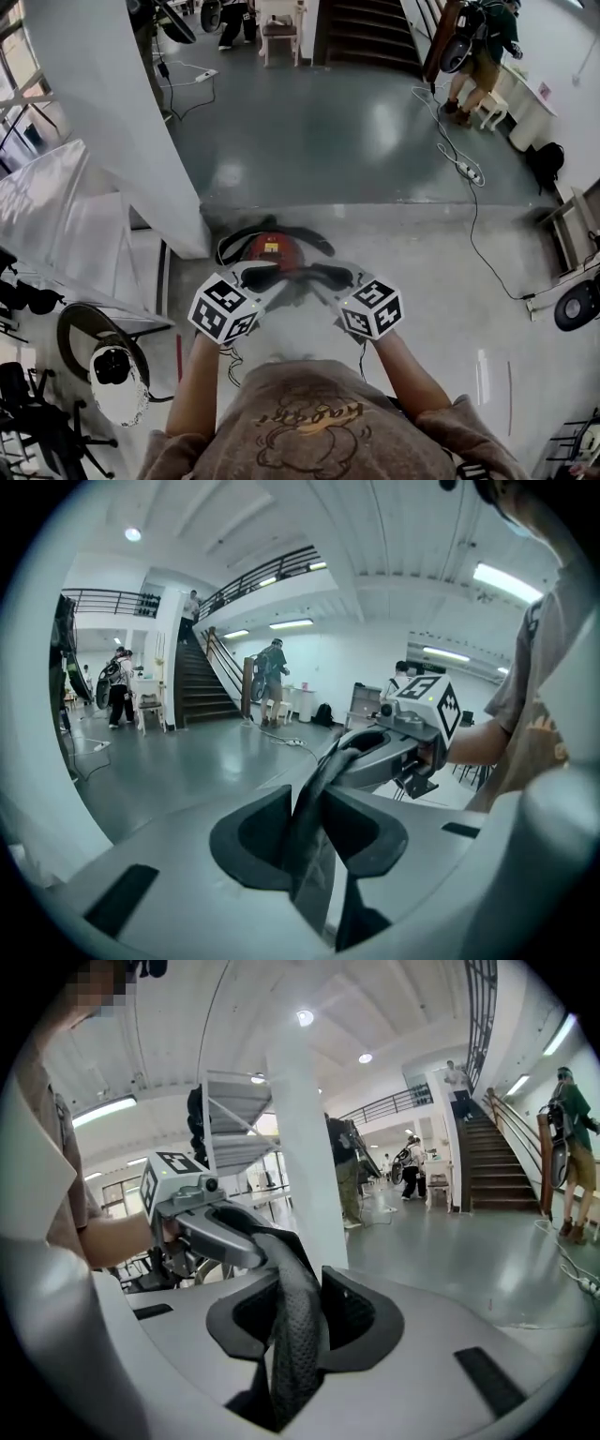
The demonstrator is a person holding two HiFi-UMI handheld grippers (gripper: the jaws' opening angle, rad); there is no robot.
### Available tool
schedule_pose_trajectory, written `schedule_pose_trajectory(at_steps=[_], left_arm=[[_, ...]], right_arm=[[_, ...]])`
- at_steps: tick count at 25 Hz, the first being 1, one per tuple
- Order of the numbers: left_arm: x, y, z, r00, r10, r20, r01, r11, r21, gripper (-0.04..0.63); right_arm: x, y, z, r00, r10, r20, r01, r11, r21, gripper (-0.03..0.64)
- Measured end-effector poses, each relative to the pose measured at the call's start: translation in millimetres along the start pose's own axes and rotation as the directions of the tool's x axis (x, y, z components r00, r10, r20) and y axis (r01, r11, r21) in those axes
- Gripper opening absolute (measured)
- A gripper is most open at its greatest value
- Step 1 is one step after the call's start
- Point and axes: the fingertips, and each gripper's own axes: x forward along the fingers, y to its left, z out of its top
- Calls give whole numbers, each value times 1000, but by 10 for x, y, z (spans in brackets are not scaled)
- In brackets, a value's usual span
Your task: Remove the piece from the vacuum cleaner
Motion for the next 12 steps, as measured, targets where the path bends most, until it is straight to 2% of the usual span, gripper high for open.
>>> schedule_pose_trajectory(at_steps=[6, 12], left_arm=[[-19, 1, 19, 992, 59, 114, -62, 998, 22, 100], [-18, 67, -149, 983, 70, 169, -70, 998, -4, 101]], right_arm=[[-29, -1, 12, 990, -40, 138, 40, 999, 4, 91], [93, 7, -112, 982, -39, 183, 38, 999, 7, 96]])
